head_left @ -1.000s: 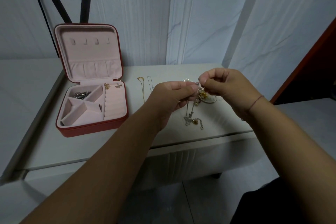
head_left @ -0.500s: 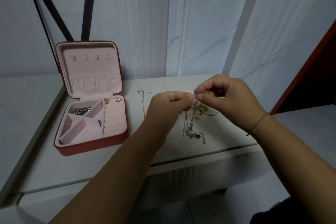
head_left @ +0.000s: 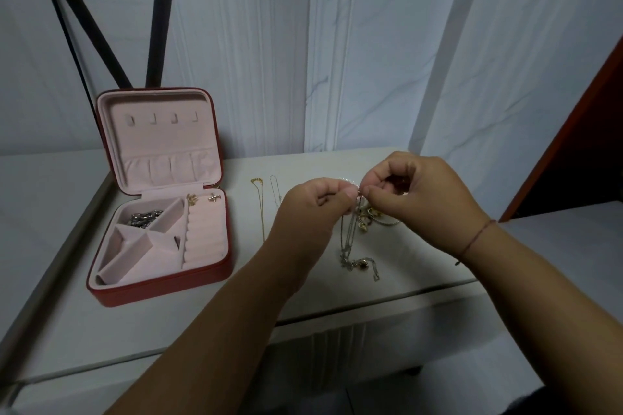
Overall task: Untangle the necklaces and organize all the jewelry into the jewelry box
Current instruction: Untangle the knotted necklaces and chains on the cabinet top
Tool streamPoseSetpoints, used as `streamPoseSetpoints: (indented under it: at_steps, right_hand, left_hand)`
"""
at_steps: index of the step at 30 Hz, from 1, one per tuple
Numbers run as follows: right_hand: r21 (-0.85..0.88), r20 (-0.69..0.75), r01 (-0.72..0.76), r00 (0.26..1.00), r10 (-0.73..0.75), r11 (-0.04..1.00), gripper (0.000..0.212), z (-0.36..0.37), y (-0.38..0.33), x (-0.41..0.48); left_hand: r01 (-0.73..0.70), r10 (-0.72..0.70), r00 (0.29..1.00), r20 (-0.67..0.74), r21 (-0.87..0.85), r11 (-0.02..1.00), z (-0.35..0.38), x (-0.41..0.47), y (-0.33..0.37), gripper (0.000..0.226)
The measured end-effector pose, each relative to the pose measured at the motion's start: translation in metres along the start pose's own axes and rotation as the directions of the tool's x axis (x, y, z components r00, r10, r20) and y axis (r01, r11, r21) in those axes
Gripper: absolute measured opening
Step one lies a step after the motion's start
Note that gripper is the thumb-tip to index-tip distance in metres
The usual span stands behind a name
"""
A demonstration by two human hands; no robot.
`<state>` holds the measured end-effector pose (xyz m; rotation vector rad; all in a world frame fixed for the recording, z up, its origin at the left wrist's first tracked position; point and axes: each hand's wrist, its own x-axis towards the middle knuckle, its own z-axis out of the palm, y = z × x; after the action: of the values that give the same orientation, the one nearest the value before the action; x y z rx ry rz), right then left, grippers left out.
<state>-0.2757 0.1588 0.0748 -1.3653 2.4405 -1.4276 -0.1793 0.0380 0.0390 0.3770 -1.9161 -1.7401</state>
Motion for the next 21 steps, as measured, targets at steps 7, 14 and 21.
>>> streamPoseSetpoints:
  at_steps: [7, 14, 21]
  right_hand:
    - [0.032, 0.062, -0.032, 0.998, 0.03, 0.999, 0.01, 0.0004, 0.0014, 0.0008]
    - [0.046, 0.059, -0.024, 0.998, 0.021, 0.999, 0.005, 0.0, -0.0005, 0.0006]
    - [0.119, 0.103, -0.037, 0.994, 0.024, 0.992, 0.005, 0.0006, 0.0038, 0.0018]
  left_hand:
    - [-0.026, 0.026, 1.0, -0.002, 0.026, 0.999, 0.0005, -0.0005, 0.003, 0.017]
    - [-0.024, 0.023, 1.0, 0.005, 0.048, 0.999, 0.0001, 0.0001, 0.0022, 0.02]
    - [0.076, -0.076, 0.997, 0.017, -0.003, 0.997, 0.0031, -0.0019, 0.0072, 0.026]
